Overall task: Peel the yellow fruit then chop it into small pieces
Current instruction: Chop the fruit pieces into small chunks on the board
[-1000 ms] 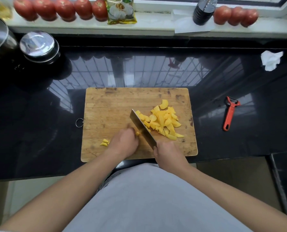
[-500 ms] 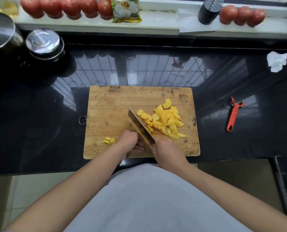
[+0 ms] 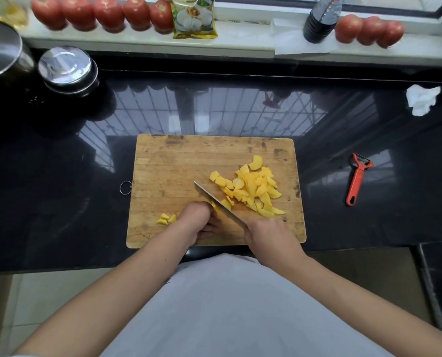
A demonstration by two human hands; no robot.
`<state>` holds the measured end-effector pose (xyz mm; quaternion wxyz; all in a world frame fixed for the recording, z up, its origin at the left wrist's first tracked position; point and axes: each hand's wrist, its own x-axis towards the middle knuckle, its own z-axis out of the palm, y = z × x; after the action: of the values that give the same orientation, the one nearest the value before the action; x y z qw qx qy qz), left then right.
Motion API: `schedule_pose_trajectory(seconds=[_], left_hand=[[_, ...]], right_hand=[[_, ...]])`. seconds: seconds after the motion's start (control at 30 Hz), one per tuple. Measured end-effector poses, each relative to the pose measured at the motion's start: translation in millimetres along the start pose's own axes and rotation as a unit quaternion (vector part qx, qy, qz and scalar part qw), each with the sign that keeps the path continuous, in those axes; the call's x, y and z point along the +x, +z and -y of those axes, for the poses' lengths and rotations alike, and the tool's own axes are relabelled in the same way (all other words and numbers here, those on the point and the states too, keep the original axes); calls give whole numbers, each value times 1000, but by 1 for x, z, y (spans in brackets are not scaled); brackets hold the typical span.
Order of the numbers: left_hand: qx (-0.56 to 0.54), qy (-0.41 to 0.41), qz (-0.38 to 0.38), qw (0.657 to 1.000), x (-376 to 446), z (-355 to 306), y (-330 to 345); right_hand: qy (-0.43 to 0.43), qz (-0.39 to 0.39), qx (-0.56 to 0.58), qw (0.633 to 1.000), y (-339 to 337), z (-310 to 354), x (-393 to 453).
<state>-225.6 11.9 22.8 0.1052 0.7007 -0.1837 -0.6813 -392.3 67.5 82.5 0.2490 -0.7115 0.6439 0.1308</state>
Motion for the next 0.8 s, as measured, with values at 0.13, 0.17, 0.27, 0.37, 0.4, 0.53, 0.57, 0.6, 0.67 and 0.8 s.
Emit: schedule_pose_trajectory(seconds=[0.13,0.17,0.27,0.37,0.4,0.53,0.57,0.6,0.67,0.8], left_hand=[[11,-1,-12,1000,1,-1,0],[13,0,-13,1000,1,-1,0],[17,9,-17,1000,0,1,1],[19,13,-25,999,1,2,3],[21,12,-29,999,1,1,4],[37,13,-34,999,0,0,7],[39,12,-37,998,0,0,8],[41,11,-41,998,0,0,8],[43,7,-53,998,2,0,10],[46,7,-62,997,4,0,11]], right_hand=[[-2,6,23,1000,-4,-5,0],[-4,8,28,1000,-4,-5,0],[3,15,38,999,-4,-3,-1],[7,25,41,999,-2,0,-3],[6,28,40,999,-3,0,-3],[11,36,43,998,-2,3,-2],[10,36,41,998,-3,3,-2],[9,37,40,998,-3,4,-2],[5,38,38,999,-5,2,-4],[3,39,9,999,-3,-8,-14]])
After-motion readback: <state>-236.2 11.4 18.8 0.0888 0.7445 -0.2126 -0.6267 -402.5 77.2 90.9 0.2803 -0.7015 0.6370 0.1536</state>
